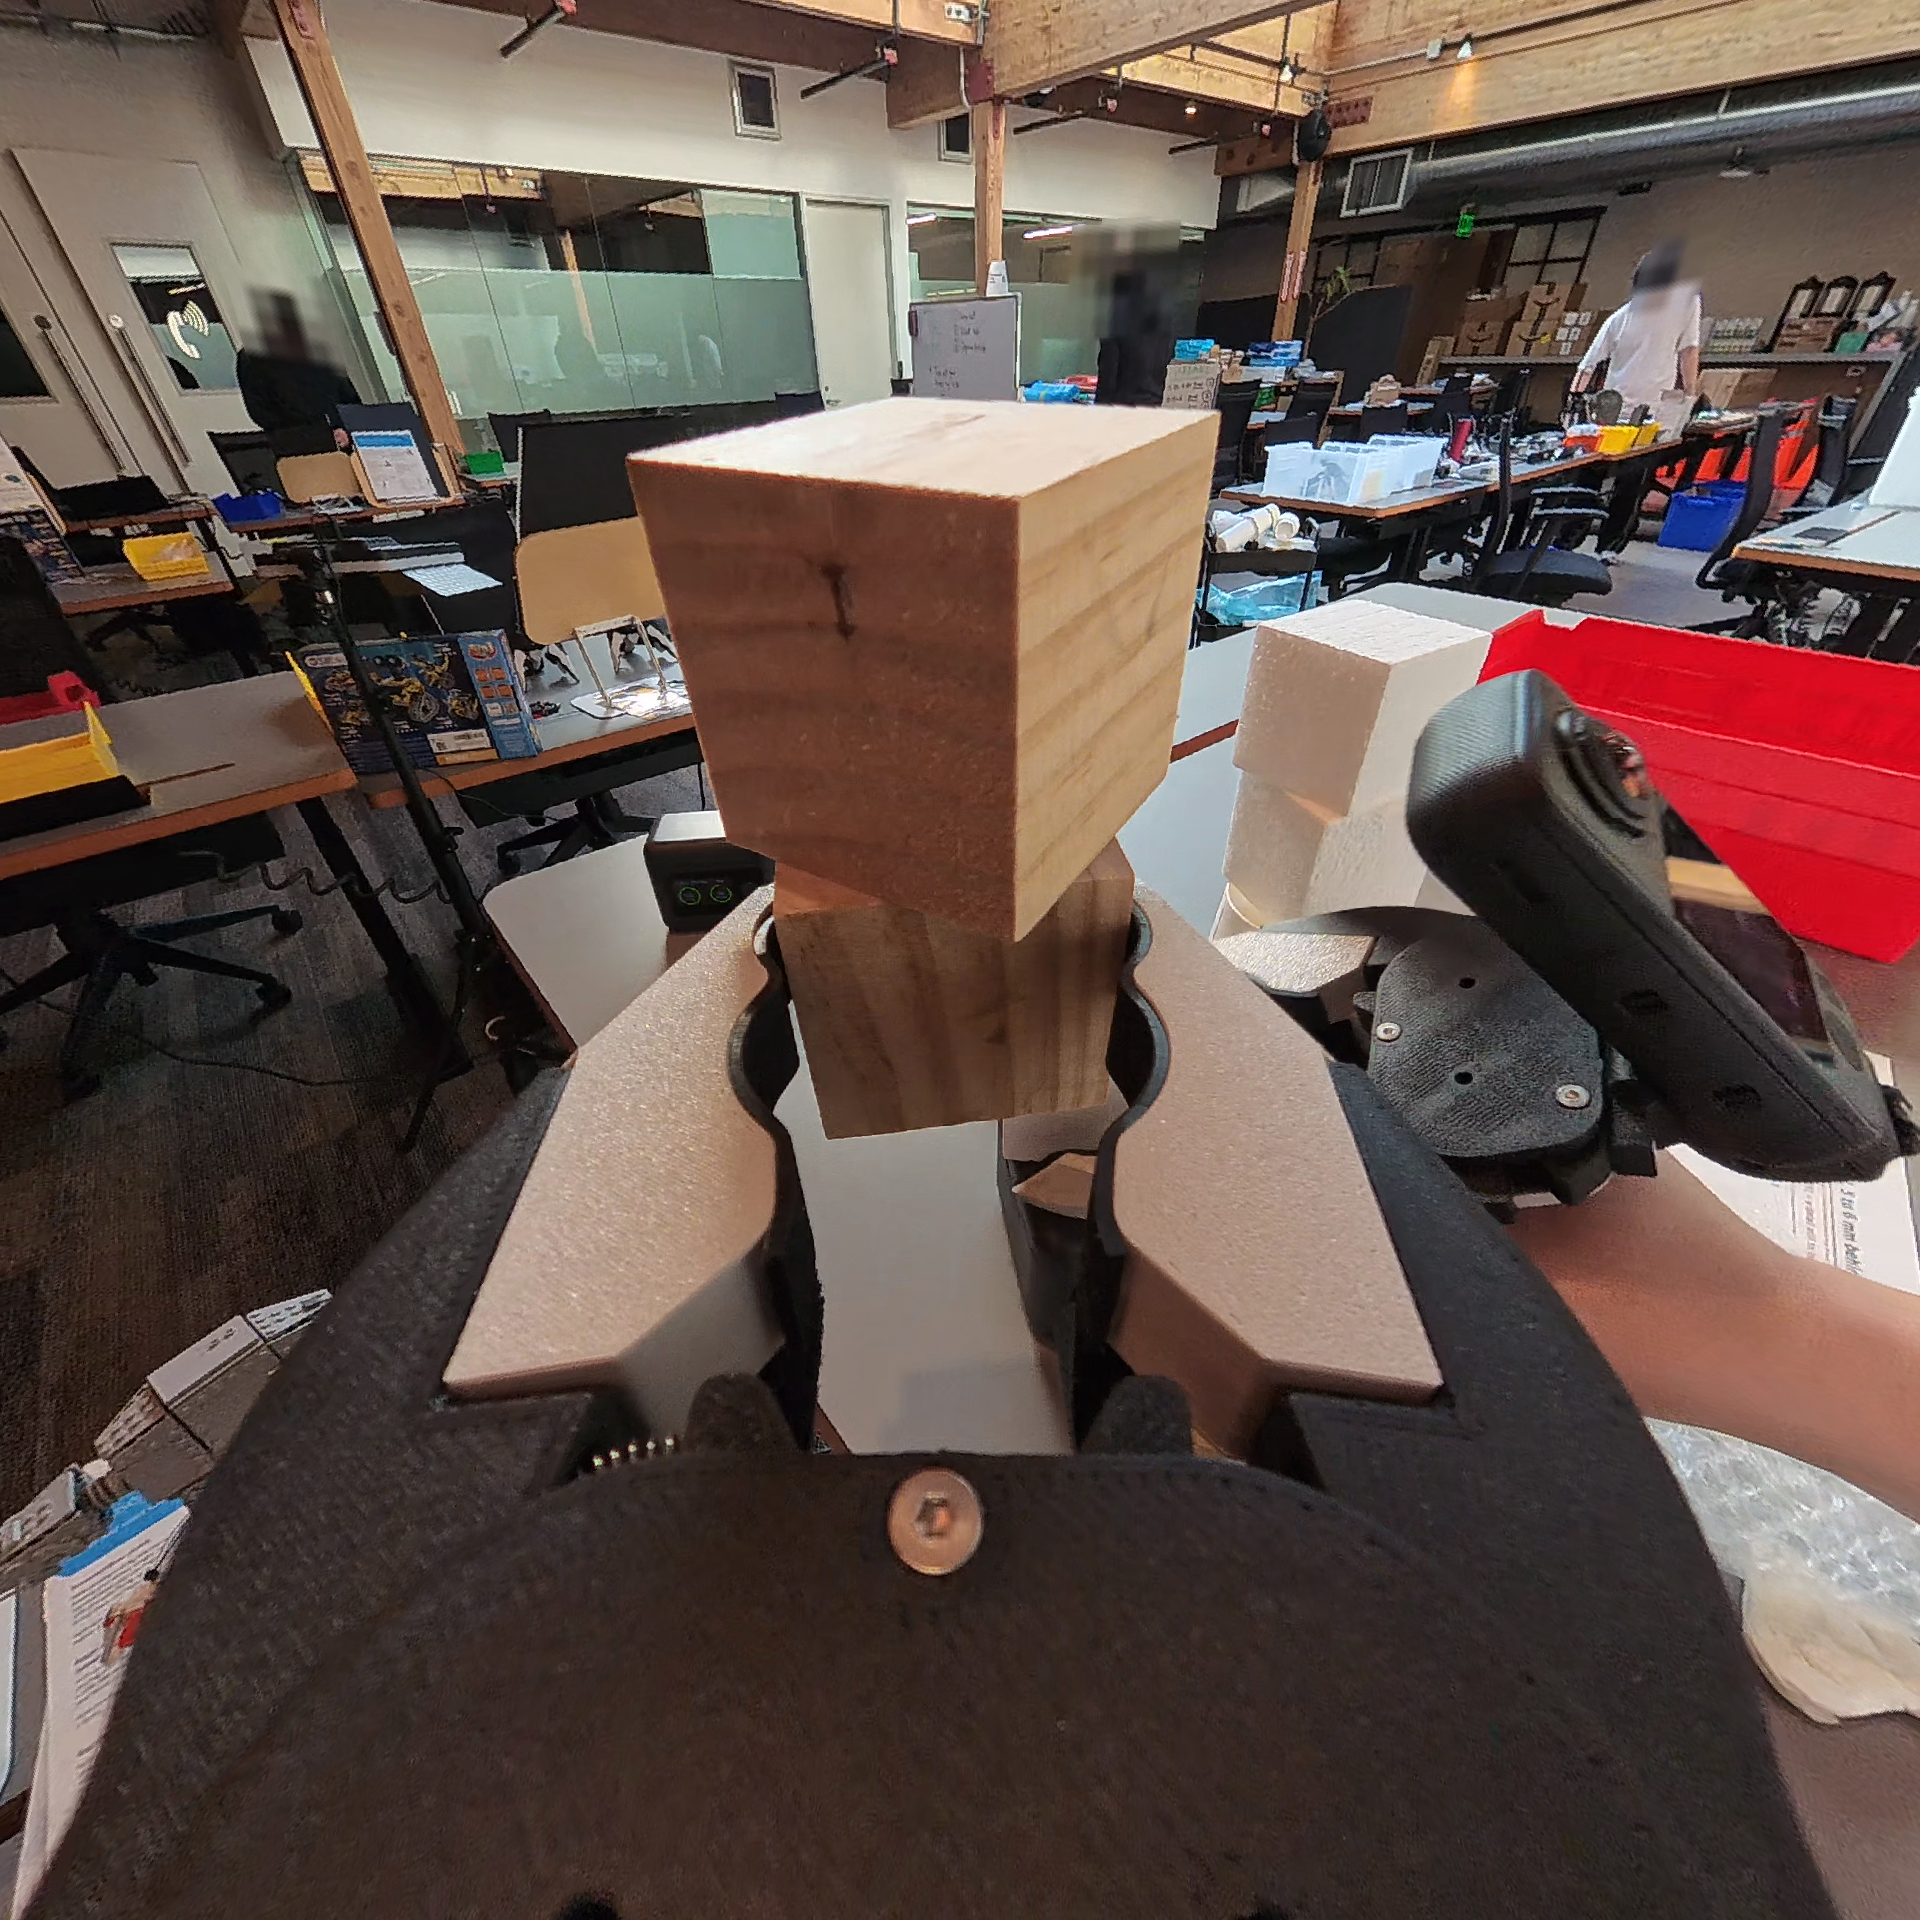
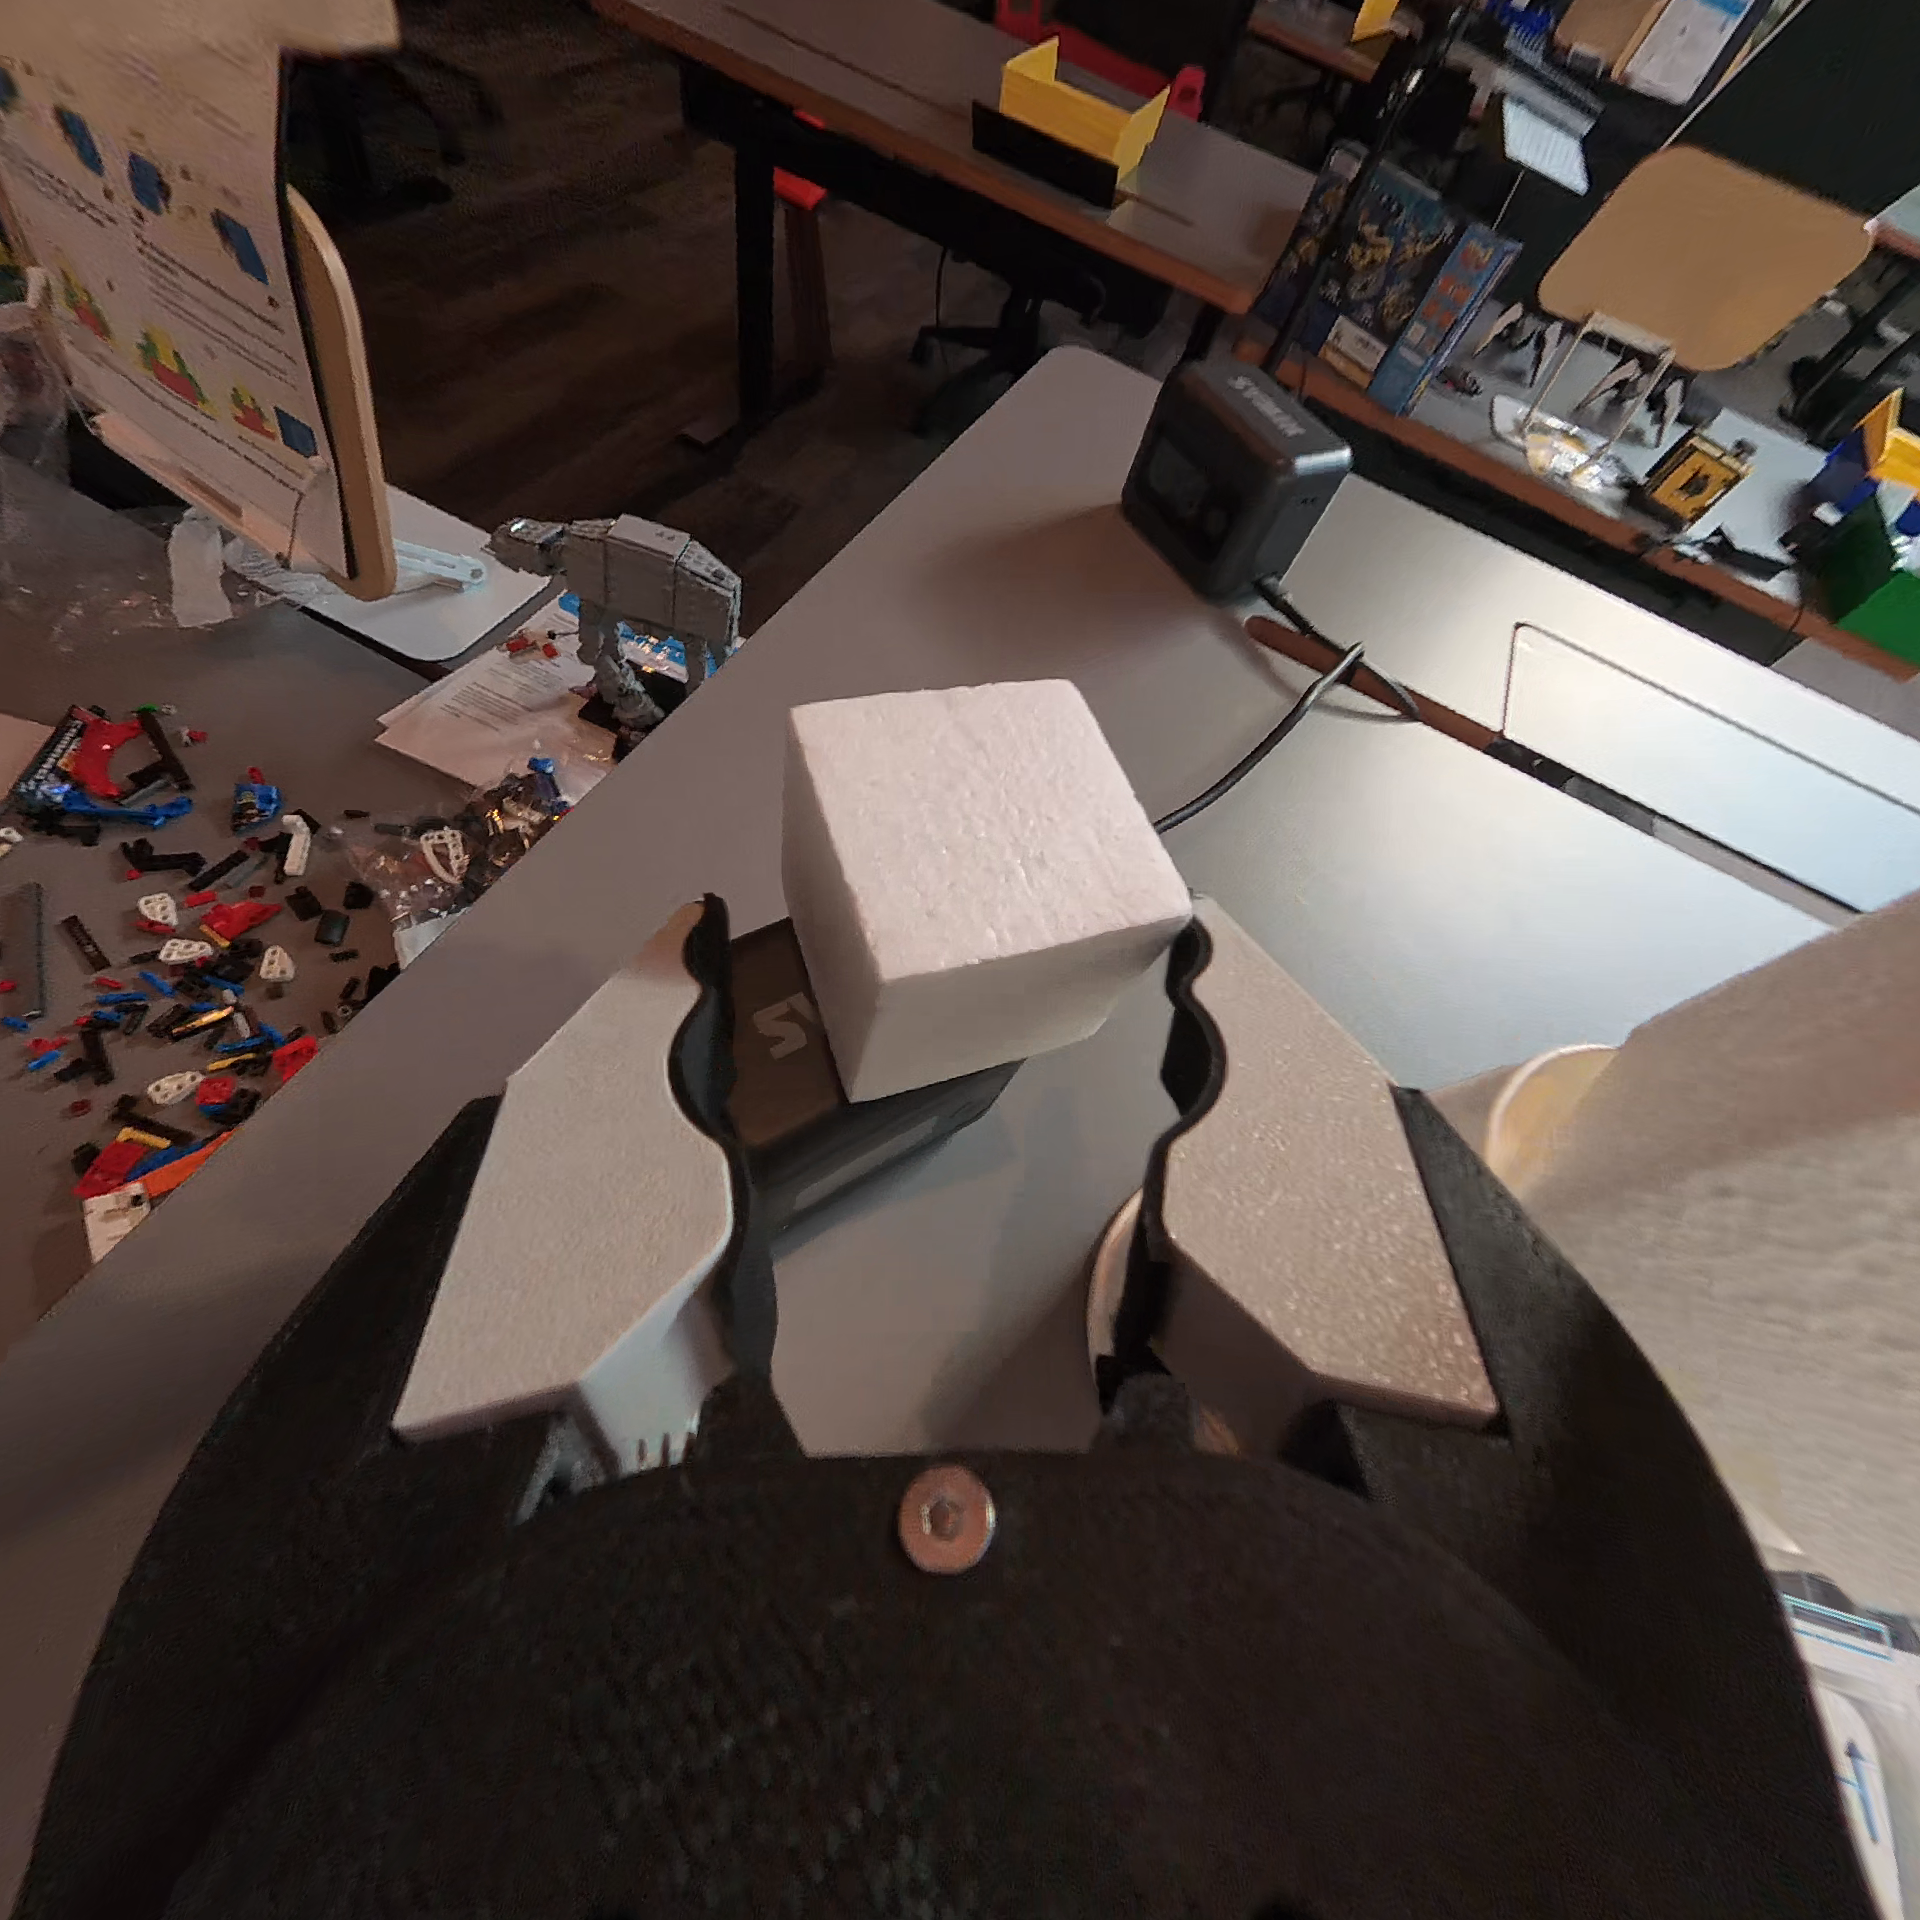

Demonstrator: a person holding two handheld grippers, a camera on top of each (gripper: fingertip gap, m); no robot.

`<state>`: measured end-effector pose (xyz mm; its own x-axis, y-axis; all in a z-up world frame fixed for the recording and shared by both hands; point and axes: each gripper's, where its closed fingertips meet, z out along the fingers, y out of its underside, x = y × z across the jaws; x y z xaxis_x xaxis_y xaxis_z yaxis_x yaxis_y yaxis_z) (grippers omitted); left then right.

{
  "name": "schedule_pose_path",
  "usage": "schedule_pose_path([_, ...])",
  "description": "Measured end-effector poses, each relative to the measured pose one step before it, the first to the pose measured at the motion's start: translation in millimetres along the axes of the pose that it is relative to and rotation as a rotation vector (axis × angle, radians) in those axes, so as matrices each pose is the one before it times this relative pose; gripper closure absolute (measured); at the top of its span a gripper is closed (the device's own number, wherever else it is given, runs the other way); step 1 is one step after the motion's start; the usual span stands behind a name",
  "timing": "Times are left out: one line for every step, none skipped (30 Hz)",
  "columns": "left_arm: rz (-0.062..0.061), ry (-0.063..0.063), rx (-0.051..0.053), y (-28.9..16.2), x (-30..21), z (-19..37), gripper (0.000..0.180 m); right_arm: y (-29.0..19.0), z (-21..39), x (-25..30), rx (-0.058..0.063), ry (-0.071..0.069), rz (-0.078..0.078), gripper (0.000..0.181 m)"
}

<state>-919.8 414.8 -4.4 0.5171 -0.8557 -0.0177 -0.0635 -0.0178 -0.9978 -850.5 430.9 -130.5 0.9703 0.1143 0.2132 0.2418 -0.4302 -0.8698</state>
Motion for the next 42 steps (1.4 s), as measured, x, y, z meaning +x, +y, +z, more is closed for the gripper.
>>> schedule_pose_path([0.0015,-0.0001,0.0026,-0.63,-0.38,-0.27,0.121,4.19,1.80,-2.79,-0.0187,-0.0274,0.0151,0.113])
schedule_pose_path([0.0004,0.0007,0.0025,-1.08,-0.30,-0.83,0.121,-1.20,-0.89,-3.37,0.0184,-0.0247,0.0079,0.120])
schedule_pose_path([-0.0018,0.0030,0.0031,-0.28,0.26,-0.65,0.121,-2.43,-2.56,-2.18,0.0237,-0.0101,0.0014,0.120])
schedule_pose_path([-0.0051,0.0056,0.0027,-0.78,-0.01,-1.36,0.121,-2.92,-4.01,-2.68,0.0194,-0.0071,-0.0107,0.120])
schedule_pose_path([-0.0075,0.0065,0.0035,-1.63,0.36,-0.82,0.121,-3.77,-5.51,-3.34,0.0207,-0.0076,-0.0163,0.120])
schedule_pose_path([-0.0084,0.0070,0.0038,-1.84,0.47,-1.49,0.121,-5.84,-7.92,-4.57,0.0198,-0.0149,-0.0190,0.120])
schedule_pose_path([-0.0079,0.0078,0.0042,-2.89,0.86,-2.02,0.121,-8.88,-10.19,-3.55,0.0279,-0.0138,-0.0183,0.120])
schedule_pose_path([-0.0034,0.0045,0.0073,-3.52,0.76,-2.28,0.121,-12.15,-12.43,-1.24,0.0308,-0.0073,-0.0181,0.120])
schedule_pose_path([0.0023,-0.0002,0.0097,-4.03,0.55,-2.68,0.121,-13.52,-13.46,-0.58,0.0196,-0.0183,-0.0137,0.119])
schedule_pose_path([0.0040,-0.0026,0.0084,-3.98,-0.15,-3.40,0.121,-15.80,-13.13,2.84,0.0139,-0.0092,-0.0078,0.119])
schedule_pose_path([0.0029,-0.0027,0.0065,-4.16,0.01,-2.89,0.121,-20.00,-13.14,5.90,0.0311,0.0050,-0.0220,0.119])
schedule_pose_path([0.0021,-0.0036,0.0067,-3.91,0.19,-1.98,0.122,-19.75,-11.46,7.43,0.0209,0.0036,-0.0251,0.119])
schedule_pose_path([0.0012,-0.0040,0.0074,-4.23,-0.44,-2.59,0.122,-18.00,-9.95,10.06,0.0097,0.0034,-0.0208,0.119])
schedule_pose_path([0.0013,-0.0036,0.0087,-4.23,-0.30,-2.09,0.121,-16.95,-8.37,13.70,0.0154,0.0142,-0.0165,0.119])
schedule_pose_path([0.0016,-0.0024,0.0082,-5.69,0.53,-3.29,0.121,-13.85,-6.90,15.25,0.0127,0.0100,-0.0076,0.119])
schedule_pose_path([0.0020,-0.0008,0.0068,-3.80,0.24,-1.60,0.121,-7.39,-5.27,15.75,-0.0105,0.0028,0.0088,0.119])
schedule_pose_path([0.0031,0.0000,0.0037,-2.44,0.21,-0.53,0.121,-3.41,-3.80,15.49,-0.0097,0.0021,0.0186,0.119])
schedule_pose_path([0.0047,-0.0013,0.0017,-1.37,0.08,-0.42,0.121,0.92,-2.40,16.75,-0.0129,0.0126,0.0213,0.119])
schedule_pose_path([0.0044,-0.0009,0.0012,-0.68,0.22,0.06,0.121,4.71,-0.72,12.64,-0.0196,0.0004,0.0183,0.119])
schedule_pose_path([0.0014,0.0005,0.0005,-0.17,0.48,0.32,0.121,6.59,1.45,8.58,-0.0173,-0.0094,0.0210,0.119])
schedule_pose_path([-0.0023,0.0018,0.0001,-0.20,0.62,0.58,0.121,7.80,2.80,6.42,-0.0171,-0.0112,0.0206,0.119])
schedule_pose_path([-0.0039,0.0025,-0.0001,0.13,1.02,0.46,0.121,8.63,3.67,3.94,-0.0224,-0.0129,0.0173,0.119])
schedule_pose_path([-0.0029,0.0031,-0.0004,0.17,1.06,0.30,0.121,7.98,3.61,3.43,-0.0176,-0.0054,0.0113,0.119])
schedule_pose_path([-0.0007,0.0015,-0.0001,0.22,1.01,0.48,0.121,6.58,3.73,3.68,-0.0199,0.0017,0.0015,0.119])
schedule_pose_path([0.0002,-0.0004,0.0009,-0.13,1.03,0.36,0.121,4.54,1.85,2.89,-0.0113,0.0047,0.0034,0.119])
schedule_pose_path([-0.0008,-0.0002,0.0032,-0.35,0.87,0.08,0.122,3.25,1.26,2.87,-0.0084,0.0079,0.0038,0.119])
schedule_pose_path([-0.0023,0.0011,0.0043,-0.01,1.17,0.14,0.121,2.22,0.79,1.93,-0.0059,0.0059,0.0008,0.119])
schedule_pose_path([-0.0029,0.0020,0.0023,0.30,1.00,0.64,0.121,1.54,0.69,0.82,-0.0024,0.0031,-0.0038,0.119])
schedule_pose_path([-0.0026,0.0012,-0.0001,0.54,0.70,0.80,0.121,1.09,0.69,0.38,0.0003,0.0010,-0.0050,0.119])
schedule_pose_path([-0.0021,0.0008,-0.0007,0.53,0.93,0.70,0.121,1.11,1.07,-0.64,0.0013,-0.0059,0.0001,0.119])
schedule_pose_path([-0.0020,0.0012,-0.0012,0.39,0.79,0.55,0.121,2.78,1.75,-0.76,-0.0109,-0.0078,0.0028,0.119])
schedule_pose_path([-0.0028,0.0011,-0.0014,0.33,1.07,0.76,0.121,3.50,2.09,0.35,-0.0136,-0.0027,0.0003,0.119])
schedule_pose_path([-0.0030,0.0017,0.0005,-0.35,1.09,0.37,0.121,2.46,1.44,0.67,-0.0038,0.0006,0.0010,0.119])
schedule_pose_path([-0.0033,0.0024,0.0016,-0.73,1.14,-0.07,0.121,2.35,1.47,0.33,-0.0041,-0.0029,0.0055,0.119])
schedule_pose_path([-0.0029,0.0035,0.0009,-0.50,1.12,0.42,0.121,1.88,0.76,-0.32,-0.0034,-0.0060,0.0055,0.119])
schedule_pose_path([-0.0018,0.0032,0.0002,-0.90,1.01,0.39,0.121,1.57,0.25,0.69,-0.0010,0.0021,0.0031,0.119])
schedule_pose_path([-0.0006,0.0024,0.0001,-0.59,0.77,0.51,0.121,0.98,-0.26,1.59,0.0007,0.0053,-0.0005,0.119])
schedule_pose_path([-0.0008,0.0027,0.0003,-0.80,0.83,0.76,0.121,1.07,-0.14,0.46,-0.0004,0.0001,-0.0015,0.118])
schedule_pose_path([-0.0023,0.0042,-0.0006,-1.16,1.08,0.99,0.121,1.31,-0.30,1.07,-0.0034,0.0026,0.0001,0.118])
schedule_pose_path([-0.0049,0.0065,-0.0009,-0.80,1.46,1.58,0.121,1.11,-0.48,0.20,-0.0028,-0.0015,-0.0046,0.118])
schedule_pose_path([-0.0080,0.0092,0.0002,-1.46,1.62,1.92,0.121,0.67,0.15,-0.68,-0.0026,-0.0082,-0.0057,0.117])
schedule_pose_path([-0.0102,0.0123,0.0015,-1.52,2.08,2.61,0.121,0.52,-0.01,-0.96,0.0025,-0.0074,-0.0019,0.114])
